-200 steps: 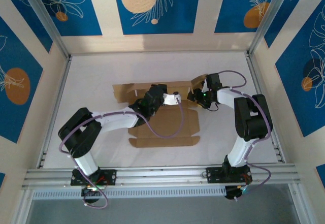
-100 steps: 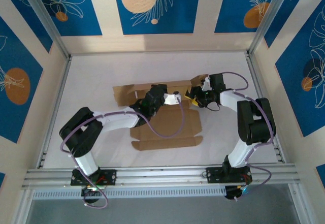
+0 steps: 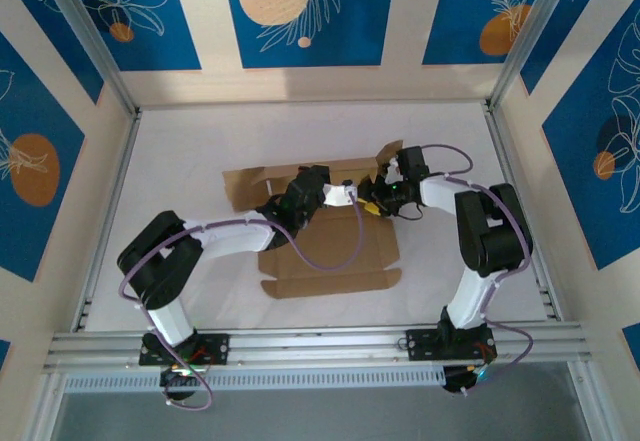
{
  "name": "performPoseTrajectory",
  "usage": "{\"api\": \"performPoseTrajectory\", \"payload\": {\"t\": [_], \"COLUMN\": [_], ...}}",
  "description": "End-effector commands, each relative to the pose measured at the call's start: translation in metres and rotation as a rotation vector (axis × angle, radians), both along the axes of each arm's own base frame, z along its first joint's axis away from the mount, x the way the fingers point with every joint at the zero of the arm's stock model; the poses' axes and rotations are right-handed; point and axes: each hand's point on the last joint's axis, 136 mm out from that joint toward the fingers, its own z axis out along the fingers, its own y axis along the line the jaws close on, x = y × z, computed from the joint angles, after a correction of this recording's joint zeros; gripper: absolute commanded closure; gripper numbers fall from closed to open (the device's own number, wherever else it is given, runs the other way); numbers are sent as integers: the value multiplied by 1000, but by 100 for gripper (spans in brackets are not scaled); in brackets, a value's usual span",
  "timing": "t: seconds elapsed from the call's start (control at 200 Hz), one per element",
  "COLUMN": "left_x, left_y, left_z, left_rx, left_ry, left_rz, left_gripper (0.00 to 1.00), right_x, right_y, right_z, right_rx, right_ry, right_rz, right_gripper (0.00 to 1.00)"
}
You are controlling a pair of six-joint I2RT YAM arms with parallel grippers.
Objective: Fold the paper box
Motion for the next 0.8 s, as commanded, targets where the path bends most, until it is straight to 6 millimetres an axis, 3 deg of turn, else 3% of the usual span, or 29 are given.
{"api": "performPoseTrajectory", "payload": {"t": [0.0,0.285,0.395,0.455,0.625,0.795], "left_x": [-4,-5,-4,-3,2,11], "left_y": [-12,-13,-13,-12,-7,-1], "left_z": [-3,-5,-10,-12,-10,-8], "left_rx": [-14,-10,-2,4,11,23], "left_ry": [17,17,25,27,-10,-65], "left_rz": [-30,-35,-32,-28,10,72], "left_gripper": [100,100,100,100,100,100], "right_x": [-4,-16,-18,-15,-3,-10], "right_y": [-10,-18,-16,-15,-25,-39], "right_z": [-23,-57,-56,-44,15,59], "right_rx": [-151,-313,-300,-263,-144,-118], "right_ry": [66,169,169,126,-37,-123], "right_rz": [-9,-37,-35,-40,-78,-61], "right_gripper": [54,65,65,63,55,49]}}
